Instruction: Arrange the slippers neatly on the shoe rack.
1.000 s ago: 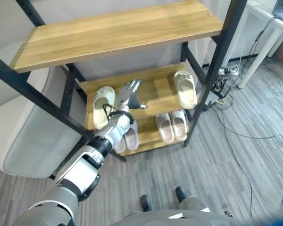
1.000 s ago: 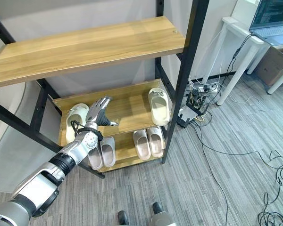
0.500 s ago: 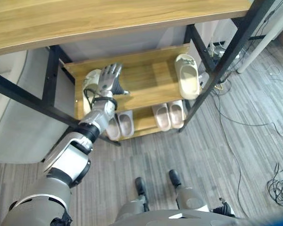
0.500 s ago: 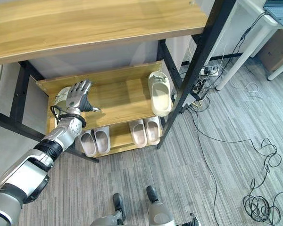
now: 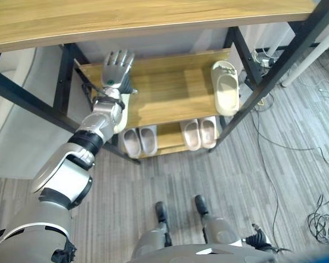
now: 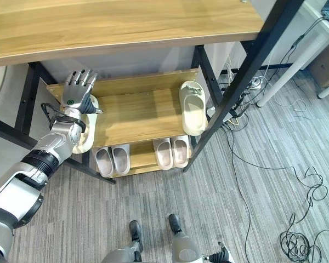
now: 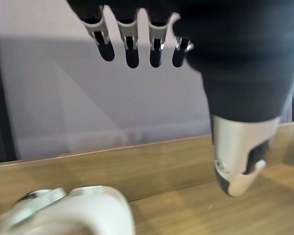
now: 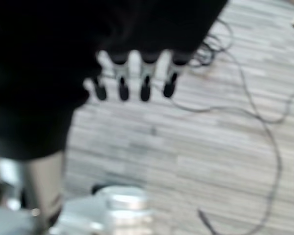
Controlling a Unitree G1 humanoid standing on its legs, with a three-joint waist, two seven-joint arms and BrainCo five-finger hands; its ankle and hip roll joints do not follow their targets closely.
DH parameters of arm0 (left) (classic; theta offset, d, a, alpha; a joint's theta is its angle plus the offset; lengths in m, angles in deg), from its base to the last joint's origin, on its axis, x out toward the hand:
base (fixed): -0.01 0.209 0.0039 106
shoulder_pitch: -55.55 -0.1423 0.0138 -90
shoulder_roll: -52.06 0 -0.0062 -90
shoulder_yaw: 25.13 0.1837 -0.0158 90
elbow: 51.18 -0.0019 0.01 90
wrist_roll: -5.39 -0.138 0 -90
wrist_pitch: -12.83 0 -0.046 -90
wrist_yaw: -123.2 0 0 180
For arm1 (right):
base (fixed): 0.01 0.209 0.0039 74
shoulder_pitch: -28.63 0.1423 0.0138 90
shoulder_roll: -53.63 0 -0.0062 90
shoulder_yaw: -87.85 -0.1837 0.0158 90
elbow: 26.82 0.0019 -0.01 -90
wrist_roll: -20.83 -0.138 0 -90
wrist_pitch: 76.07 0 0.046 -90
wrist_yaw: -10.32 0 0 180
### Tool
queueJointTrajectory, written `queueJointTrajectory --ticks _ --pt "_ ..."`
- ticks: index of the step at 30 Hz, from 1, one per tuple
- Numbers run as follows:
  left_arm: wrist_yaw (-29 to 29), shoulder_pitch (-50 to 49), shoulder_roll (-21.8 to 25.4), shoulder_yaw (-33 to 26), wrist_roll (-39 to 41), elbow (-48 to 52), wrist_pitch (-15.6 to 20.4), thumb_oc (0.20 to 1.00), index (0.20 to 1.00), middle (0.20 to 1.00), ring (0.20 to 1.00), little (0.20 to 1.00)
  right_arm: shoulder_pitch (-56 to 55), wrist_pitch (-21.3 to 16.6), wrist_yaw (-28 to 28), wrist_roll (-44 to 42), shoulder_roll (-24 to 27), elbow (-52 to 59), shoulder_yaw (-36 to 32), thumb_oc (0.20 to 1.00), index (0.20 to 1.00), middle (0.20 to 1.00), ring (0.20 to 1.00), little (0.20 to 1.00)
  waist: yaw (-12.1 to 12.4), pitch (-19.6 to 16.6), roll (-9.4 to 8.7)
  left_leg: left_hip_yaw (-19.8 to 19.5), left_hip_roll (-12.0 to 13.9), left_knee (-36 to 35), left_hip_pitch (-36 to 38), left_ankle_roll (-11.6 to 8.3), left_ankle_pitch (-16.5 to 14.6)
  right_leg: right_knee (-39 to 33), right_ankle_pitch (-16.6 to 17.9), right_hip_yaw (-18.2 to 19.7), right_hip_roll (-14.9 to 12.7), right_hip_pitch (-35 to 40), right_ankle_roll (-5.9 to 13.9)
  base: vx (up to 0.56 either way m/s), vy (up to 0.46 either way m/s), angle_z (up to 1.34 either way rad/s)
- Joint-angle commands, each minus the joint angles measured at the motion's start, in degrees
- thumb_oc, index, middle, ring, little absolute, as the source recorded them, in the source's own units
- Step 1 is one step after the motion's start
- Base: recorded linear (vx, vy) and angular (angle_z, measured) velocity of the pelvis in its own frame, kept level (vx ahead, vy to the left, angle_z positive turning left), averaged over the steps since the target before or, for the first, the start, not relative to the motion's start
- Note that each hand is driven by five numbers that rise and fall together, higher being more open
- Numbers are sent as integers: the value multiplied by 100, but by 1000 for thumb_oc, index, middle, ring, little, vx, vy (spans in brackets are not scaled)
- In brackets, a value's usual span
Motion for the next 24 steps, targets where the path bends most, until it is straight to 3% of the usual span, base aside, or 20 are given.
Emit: queueJointTrajectory --ticks 1,13,24 --pt "-176 947 290 357 -697 -360 -236 1000 1000 1000 1000 1000 -12 -102 64 -186 346 84 62 1000 1000 1000 1000 1000 23 -192 282 -55 30 960 -393 -81 -879 1148 -574 -232 -140 -646 494 0 0 0" --pt "-8 1494 429 1094 -1261 -706 -316 1000 1000 1000 1000 1000 211 -179 34 -393 364 15 149 1000 1000 1000 1000 1000 0 -43 300 -16 32 1023 -655 -60 -849 1169 -496 -226 -116 -908 526 -11 3 -2" --pt "155 1505 768 969 -1198 -550 -327 1000 1000 1000 1000 1000 191 -188 -52 -633 246 83 119 1000 1000 1000 1000 1000 88 -5 295 -116 31 1098 -795 -73 -832 1178 -511 -341 -147 -943 511 3 -1 0"
